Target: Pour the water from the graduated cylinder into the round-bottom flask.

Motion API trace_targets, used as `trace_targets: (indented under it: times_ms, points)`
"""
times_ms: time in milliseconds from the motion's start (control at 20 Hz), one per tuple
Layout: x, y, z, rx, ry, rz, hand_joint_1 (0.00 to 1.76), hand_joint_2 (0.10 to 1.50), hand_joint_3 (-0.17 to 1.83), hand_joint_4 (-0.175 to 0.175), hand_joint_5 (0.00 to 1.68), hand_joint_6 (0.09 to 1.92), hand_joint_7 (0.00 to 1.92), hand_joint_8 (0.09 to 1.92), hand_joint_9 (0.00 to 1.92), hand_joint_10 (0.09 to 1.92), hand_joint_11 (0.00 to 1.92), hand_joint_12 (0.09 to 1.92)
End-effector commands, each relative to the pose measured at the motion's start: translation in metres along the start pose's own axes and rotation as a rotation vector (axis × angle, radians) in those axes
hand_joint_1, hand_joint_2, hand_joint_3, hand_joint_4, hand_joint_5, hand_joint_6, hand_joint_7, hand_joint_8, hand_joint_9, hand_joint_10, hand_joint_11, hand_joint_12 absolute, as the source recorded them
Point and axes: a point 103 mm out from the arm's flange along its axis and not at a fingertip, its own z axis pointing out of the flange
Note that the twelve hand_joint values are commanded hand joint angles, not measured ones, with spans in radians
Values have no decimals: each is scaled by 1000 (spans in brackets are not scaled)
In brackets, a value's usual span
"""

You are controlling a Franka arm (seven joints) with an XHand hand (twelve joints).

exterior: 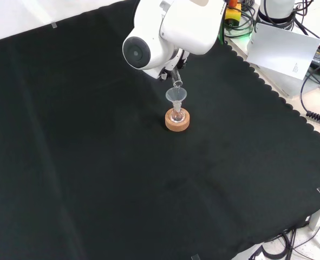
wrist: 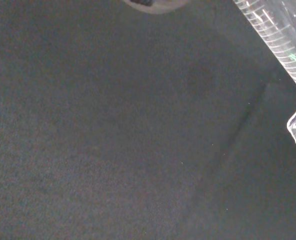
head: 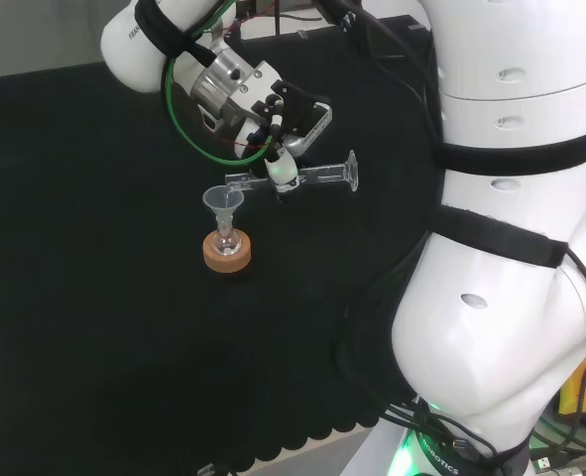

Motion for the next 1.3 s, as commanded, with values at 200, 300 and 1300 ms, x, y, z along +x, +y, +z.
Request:
trace_targets:
  times_ms: [200,300,1300]
  points:
    - [-1,-1,0,1,-1,2,1255,1128,0,-175,938,1046,977,1042,1468,87,1220,795]
    - [0,-1,0,6,-3,4,1255,1128,0,-175,938,1046,976,1042,1468,87,1220,795]
    - [2,0,-1,26,-1,13,1255,1129,0,-175,937,1047,975,1044,1468,87,1220,796]
